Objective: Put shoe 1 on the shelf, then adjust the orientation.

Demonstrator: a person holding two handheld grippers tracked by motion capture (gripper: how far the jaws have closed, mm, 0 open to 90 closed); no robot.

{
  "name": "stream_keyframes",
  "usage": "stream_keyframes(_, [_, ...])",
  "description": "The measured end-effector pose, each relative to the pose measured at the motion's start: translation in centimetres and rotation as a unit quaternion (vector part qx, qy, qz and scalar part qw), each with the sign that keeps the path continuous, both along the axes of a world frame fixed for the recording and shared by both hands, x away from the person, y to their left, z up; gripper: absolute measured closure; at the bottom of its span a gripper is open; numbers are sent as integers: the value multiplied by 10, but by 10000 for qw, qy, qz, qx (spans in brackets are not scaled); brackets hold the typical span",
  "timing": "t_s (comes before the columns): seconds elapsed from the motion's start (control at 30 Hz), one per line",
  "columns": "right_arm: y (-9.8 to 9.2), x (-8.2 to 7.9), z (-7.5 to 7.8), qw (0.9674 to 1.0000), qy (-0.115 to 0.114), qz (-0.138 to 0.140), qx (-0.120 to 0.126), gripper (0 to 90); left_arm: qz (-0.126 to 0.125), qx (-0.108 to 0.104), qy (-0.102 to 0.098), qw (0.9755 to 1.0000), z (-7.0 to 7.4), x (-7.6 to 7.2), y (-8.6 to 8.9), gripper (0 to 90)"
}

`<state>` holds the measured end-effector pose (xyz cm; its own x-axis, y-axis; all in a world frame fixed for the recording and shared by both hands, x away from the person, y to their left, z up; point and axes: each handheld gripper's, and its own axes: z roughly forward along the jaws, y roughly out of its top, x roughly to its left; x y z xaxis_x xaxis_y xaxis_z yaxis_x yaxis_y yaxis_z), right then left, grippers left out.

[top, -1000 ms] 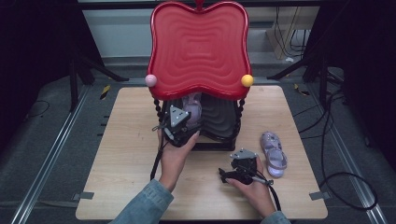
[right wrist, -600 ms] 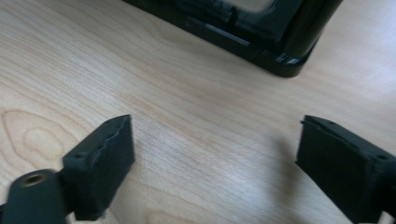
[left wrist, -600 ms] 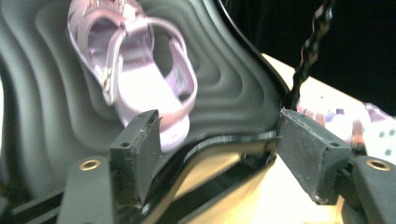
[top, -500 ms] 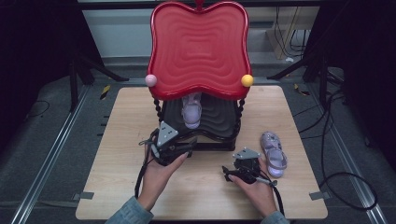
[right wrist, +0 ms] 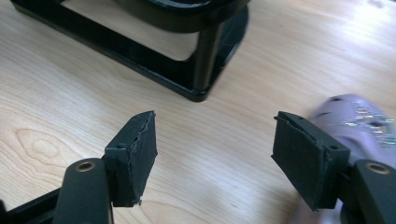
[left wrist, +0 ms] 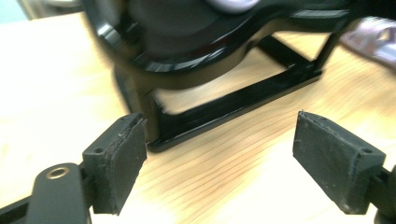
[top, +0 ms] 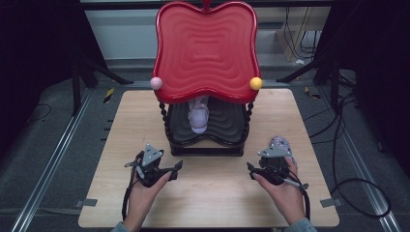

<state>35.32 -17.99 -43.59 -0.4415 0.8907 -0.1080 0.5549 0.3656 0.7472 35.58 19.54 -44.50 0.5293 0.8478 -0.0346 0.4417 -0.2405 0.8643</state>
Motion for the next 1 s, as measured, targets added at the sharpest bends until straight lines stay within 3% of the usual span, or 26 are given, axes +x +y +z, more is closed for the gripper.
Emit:
stream_keyframes(0.03, [-4, 0, 5, 10000, 26, 5, -22, 324, 163, 1, 36, 9999, -6, 2, 11, 157])
stream_keyframes(0.23, [-26, 9, 25, 9994, 254, -152, -152, 386, 548, 174, 108, 9983, -20, 6, 34, 143])
stream_keyframes(0.5, [-59, 22, 44, 9960, 753, -469, -101, 469, 904, 315, 278, 9950, -36, 9, 45, 143])
stream_keyframes(0.53, [-69, 26, 49, 9939, 943, -555, -111, 484, 985, 409, 220, 9941, -36, 10, 47, 143])
stream_keyframes(0.7, [-82, 28, 51, 9906, 1194, -639, -207, 506, 1116, 460, 289, 9923, -40, 11, 55, 145])
stream_keyframes(0.77, [-91, 31, 44, 9861, 1473, -717, -261, 511, 1109, 511, 293, 9921, -43, 11, 55, 146])
stream_keyframes(0.8, [-91, 31, 44, 9861, 1473, -717, -261, 511, 1109, 511, 293, 9921, -43, 11, 55, 147])
stream_keyframes(0.83, [-96, 34, 38, 9834, 1623, -777, -246, 522, 1097, 561, 281, 9920, -43, 12, 54, 147])
stream_keyframes(1.0, [-103, 40, 21, 9755, 1976, -931, -246, 549, 1076, 601, 308, 9919, -45, 12, 54, 150])
